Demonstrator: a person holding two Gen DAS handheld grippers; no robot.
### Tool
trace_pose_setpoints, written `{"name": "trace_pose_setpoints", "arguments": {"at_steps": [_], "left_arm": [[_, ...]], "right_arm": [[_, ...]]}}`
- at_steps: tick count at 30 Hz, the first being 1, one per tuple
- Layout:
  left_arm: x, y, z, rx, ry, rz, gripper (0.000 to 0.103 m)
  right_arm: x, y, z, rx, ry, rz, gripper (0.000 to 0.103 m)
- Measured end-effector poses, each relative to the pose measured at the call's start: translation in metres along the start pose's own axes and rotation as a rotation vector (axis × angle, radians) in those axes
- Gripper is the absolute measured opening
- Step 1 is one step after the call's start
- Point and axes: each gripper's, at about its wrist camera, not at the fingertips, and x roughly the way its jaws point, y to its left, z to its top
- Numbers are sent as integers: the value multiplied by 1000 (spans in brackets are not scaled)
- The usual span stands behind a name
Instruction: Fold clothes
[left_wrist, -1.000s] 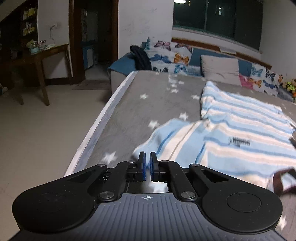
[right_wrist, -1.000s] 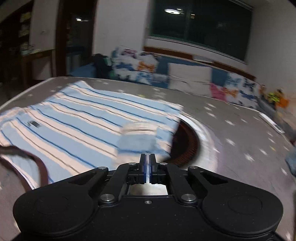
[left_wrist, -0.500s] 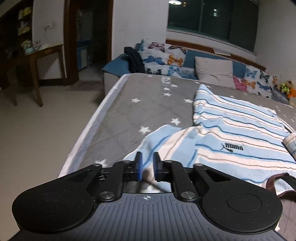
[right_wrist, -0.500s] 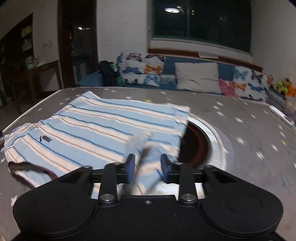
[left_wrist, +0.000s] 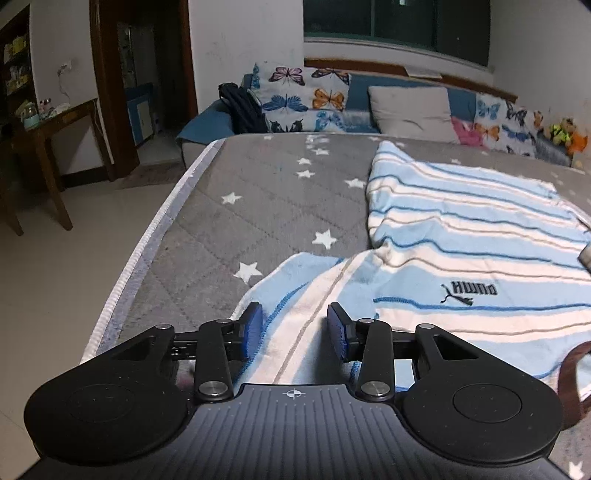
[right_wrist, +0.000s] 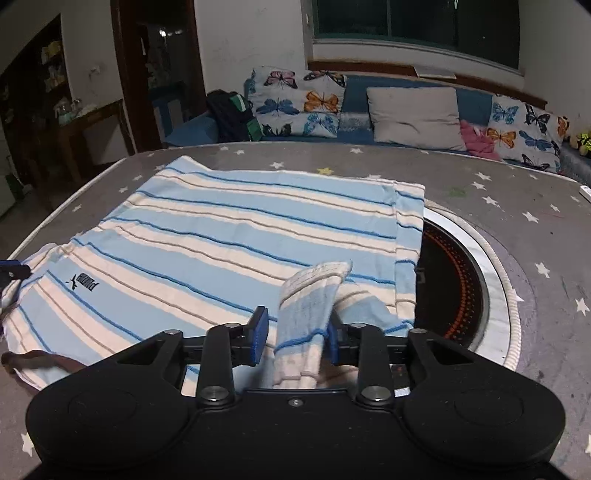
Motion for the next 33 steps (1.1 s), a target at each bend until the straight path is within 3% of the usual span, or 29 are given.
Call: {"name": "trace_pose_setpoints", "arguments": {"at_steps": [2, 5, 9, 17, 25, 28, 33], "left_arm": [[2, -3, -2, 8, 0, 3, 33], [0, -5, -4, 12, -2, 8, 17], [-5, -4, -5, -14, -3, 9, 11], [-26, -4, -17, -69, 5, 4, 8], [-52, -12, -32, -49, 30, 15, 11], [-55, -5, -30, -76, 36, 8, 13], [-63, 0, -24, -98, 14, 0, 14]], "right_arm": [[-4, -1, -1, -7, -13, -22, 6], [-11, -2, -2, -21, -37, -66, 5], [-38, -16, -10, -26, -91, -168, 5], [-91, -51, -46, 27, -134, -326, 5], [-85, -81, -79, 105, -15, -356, 11], [-91, -90, -79, 132, -26, -380, 21], [-92, -86, -63, 106, -67, -359, 22]]}}
